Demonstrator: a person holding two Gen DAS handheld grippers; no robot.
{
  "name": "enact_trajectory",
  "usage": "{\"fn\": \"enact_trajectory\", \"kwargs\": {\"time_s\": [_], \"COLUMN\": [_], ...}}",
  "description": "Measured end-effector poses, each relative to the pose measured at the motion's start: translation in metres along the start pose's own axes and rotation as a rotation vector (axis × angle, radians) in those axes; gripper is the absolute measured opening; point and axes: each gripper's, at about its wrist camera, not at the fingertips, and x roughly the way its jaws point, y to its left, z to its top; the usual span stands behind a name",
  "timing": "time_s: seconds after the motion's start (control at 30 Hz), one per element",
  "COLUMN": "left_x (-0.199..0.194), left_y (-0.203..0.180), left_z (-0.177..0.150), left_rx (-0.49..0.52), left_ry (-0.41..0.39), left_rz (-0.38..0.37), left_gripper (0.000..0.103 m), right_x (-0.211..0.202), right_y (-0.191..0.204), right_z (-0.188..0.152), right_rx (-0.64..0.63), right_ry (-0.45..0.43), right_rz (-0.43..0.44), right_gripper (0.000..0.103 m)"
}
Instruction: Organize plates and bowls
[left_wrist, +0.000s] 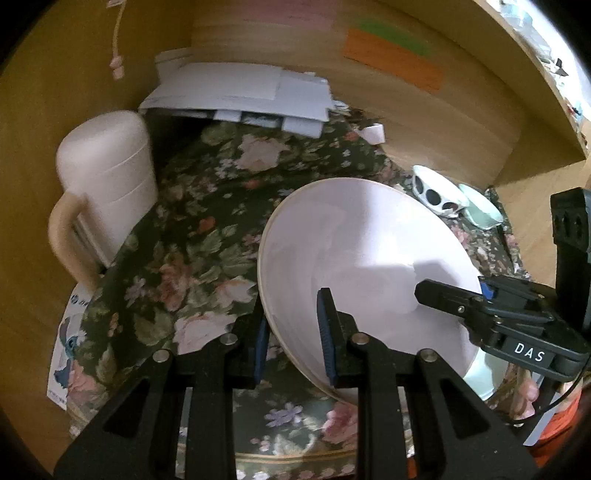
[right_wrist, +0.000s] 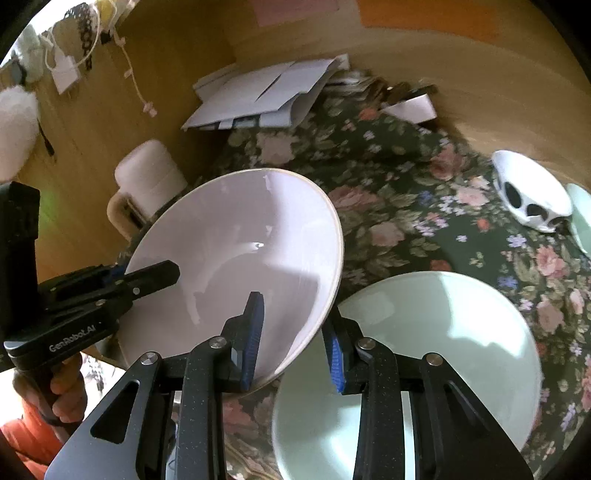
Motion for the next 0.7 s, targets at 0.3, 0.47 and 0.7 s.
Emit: {"fn": "enact_trajectory", "kwargs": {"time_s": [0.3, 0.47, 0.7], "left_x": [0.006, 0.012, 0.021], "left_y": [0.025, 0.033, 0.039], "left_z": [-0.008, -0.012, -0.015], "left_rx": [-0.039, -0.054, -0.058], "left_ry": [0.023, 0.036, 0.042], "left_rz": [0.033, 0.038, 0.051], "left_gripper": [0.024, 0.024, 0.024], "right_x": [0.026, 0.037, 0.046], "right_y": [0.013, 0.016, 0.014], "right_z": [0.001, 0.002, 0.007], "right_rx": [-0.022, -0.028, -0.022], "right_ry": [0.060, 0.087, 0.098], "right_rz": [0.015, 0.012, 0.003], "right_gripper": [0.028, 0.028, 0.029]}}
